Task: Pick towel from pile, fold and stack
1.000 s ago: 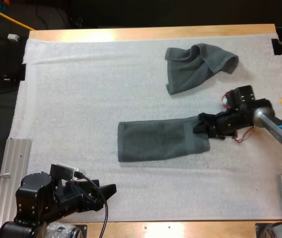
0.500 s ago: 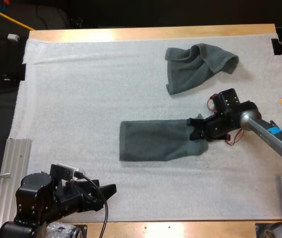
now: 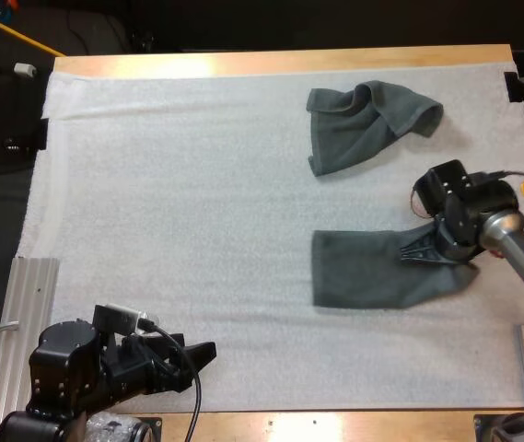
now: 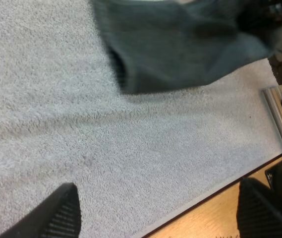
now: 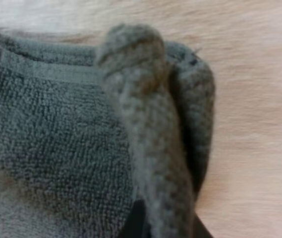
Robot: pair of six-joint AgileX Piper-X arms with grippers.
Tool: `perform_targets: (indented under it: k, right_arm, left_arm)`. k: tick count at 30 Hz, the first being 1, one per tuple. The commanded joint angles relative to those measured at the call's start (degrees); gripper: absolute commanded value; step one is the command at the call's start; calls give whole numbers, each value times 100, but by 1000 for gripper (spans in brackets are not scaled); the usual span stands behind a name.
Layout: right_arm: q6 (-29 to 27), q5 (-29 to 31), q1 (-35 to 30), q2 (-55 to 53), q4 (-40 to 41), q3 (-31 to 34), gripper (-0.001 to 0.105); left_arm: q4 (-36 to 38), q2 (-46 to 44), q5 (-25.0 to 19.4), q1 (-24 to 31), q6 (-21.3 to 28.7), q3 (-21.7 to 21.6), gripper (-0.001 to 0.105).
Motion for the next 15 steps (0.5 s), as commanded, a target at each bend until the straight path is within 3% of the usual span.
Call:
perform_targets:
  k: [1, 4, 9, 15]
  right_arm:
    - [-128, 279, -19, -119, 208, -94, 0]
    - [-15, 220, -19, -201, 344, -210, 0]
    - [587, -844, 244, -172, 277, -249, 0]
    - [1356, -1486, 903, 39, -276, -249, 0]
  left_arm:
    - [21, -12, -57, 9, 23, -41, 64]
    - [21, -12, -57, 9, 23, -41, 64]
    - [21, -12, -57, 9, 23, -41, 64]
    - [21, -12, -57, 9, 23, -41, 64]
